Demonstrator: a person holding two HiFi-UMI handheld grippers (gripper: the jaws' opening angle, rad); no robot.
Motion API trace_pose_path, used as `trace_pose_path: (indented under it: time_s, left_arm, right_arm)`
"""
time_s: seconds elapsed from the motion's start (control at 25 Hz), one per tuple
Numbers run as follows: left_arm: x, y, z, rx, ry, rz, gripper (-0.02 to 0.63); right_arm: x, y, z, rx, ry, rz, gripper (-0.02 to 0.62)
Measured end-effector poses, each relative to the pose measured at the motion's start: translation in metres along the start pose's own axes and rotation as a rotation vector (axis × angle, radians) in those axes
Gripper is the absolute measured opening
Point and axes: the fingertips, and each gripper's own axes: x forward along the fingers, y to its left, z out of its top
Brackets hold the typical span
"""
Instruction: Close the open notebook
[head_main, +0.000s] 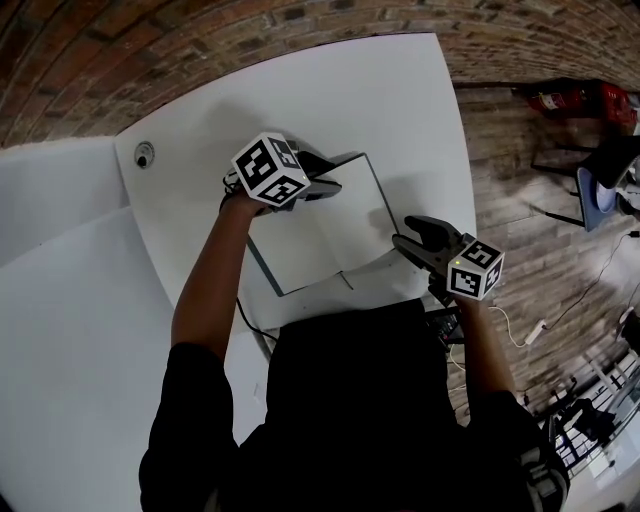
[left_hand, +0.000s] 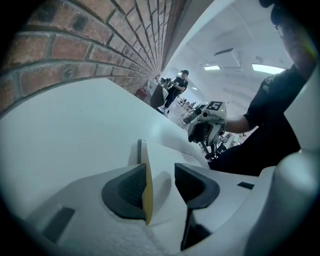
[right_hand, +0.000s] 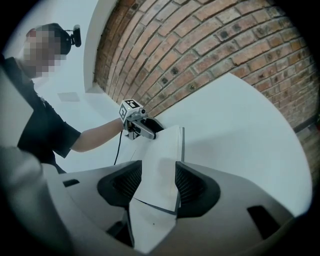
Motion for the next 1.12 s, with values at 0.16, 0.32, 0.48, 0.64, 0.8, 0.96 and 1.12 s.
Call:
trace_pose_path:
  time_s: [0.16, 0.32, 0.48, 0.64, 0.8, 0.96, 1.12]
  left_arm:
    - [-0.005, -0.006, 0.002, -0.007, -0.021, -0.039, 0.184]
    - [-0.007, -0.009, 0.002, -0.011, -0.040, -0.048, 0.183]
    - [-0.001, -0.002, 0.000, 0.009, -0.024, -0.011, 0.183]
    - [0.005, 0.005, -0.003, 0.019, 0.022, 0.016, 0.183]
    - [0.007, 0.009, -0.005, 0.022, 0.049, 0.018, 0.166]
    - [0.009, 0.011, -0.006, 0.032, 0.062, 0.040, 0.156]
    - [0.009, 0.011, -0.005, 0.033, 0.059, 0.049, 0.156]
  right_arm:
    - [-0.001, 0.000, 0.001, 0.001, -0.008, 0.005, 0.204]
    - [-0.001, 0.000, 0.004, 0.002, -0.017, 0.003, 0.207]
    - [-0.001, 0.001, 0.006, 0.004, -0.021, 0.005, 0.209]
    - [-0.002, 0.001, 0.006, 0.008, -0.027, 0.003, 0.209]
    - [-0.004, -0.003, 0.007, 0.010, -0.033, -0.009, 0.209]
    - [-0.002, -0.008, -0.006, 0.015, 0.041, -0.026, 0.218]
    - [-0.003, -0.002, -0.032, 0.040, 0.140, -0.027, 0.222]
